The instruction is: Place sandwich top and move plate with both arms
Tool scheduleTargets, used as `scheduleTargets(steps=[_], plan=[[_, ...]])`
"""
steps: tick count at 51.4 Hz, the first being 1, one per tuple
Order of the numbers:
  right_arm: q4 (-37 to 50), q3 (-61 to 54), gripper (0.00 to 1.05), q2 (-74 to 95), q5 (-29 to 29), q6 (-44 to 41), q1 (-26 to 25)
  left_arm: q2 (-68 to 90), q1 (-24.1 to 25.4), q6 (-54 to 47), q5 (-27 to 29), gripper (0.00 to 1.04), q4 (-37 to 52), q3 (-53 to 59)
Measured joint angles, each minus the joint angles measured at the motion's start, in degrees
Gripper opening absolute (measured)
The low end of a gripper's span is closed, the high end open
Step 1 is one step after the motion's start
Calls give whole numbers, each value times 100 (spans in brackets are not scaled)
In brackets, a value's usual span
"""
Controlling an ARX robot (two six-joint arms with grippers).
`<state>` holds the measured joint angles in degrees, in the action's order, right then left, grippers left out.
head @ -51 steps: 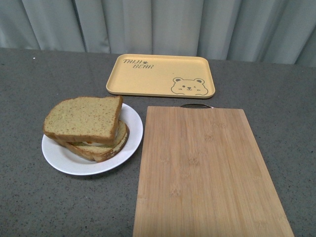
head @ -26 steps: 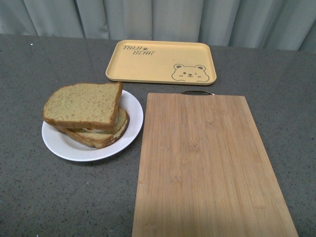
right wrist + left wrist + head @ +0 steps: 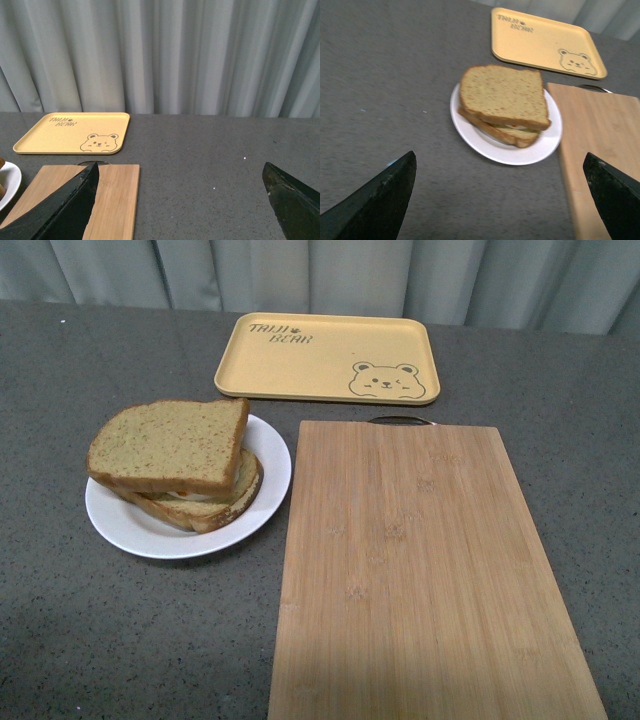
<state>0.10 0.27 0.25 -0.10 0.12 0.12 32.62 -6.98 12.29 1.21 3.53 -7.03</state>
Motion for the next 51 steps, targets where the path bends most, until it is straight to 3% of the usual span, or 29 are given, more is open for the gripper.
scheduleTargets(steps=[8,17,24,51], plan=[[0,0,95,0,-2,0,0,2389,-225,1239,-308,98,1167,-472],[0,0,95,0,-2,0,2,4264,-214,2503,-667,98,1788,-903],[0,0,95,0,0,0,2,5584,-61,3694,-885,98,1937,-1235],[0,0,95,0,-2,0,2,7353,208,5320,-1117,98,1676,-2439]])
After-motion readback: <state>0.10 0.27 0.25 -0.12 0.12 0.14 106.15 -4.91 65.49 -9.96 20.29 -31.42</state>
